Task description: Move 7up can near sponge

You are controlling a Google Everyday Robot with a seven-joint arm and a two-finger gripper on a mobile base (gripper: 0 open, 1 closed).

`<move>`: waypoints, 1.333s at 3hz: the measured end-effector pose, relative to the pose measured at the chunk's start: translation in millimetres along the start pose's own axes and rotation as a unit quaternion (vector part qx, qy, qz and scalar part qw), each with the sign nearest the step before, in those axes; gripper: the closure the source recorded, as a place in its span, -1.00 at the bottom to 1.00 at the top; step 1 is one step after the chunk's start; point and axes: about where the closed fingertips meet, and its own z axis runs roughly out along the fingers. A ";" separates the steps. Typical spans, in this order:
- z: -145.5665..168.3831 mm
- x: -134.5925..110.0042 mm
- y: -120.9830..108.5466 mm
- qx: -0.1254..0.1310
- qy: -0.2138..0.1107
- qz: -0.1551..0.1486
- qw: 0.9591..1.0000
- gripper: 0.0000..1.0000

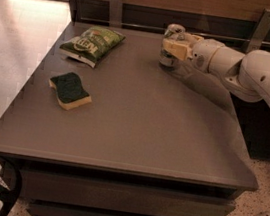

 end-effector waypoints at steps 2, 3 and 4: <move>-47.2 -33.1 34.5 -0.022 -0.013 -0.001 1.000 1.00; -68.1 -51.6 76.2 -0.041 -0.021 -0.003 0.999 1.00; -77.2 -67.8 125.6 -0.071 -0.026 -0.013 0.997 1.00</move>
Offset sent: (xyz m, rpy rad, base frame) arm -0.1040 -0.0093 0.0550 0.0411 -0.0176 0.0794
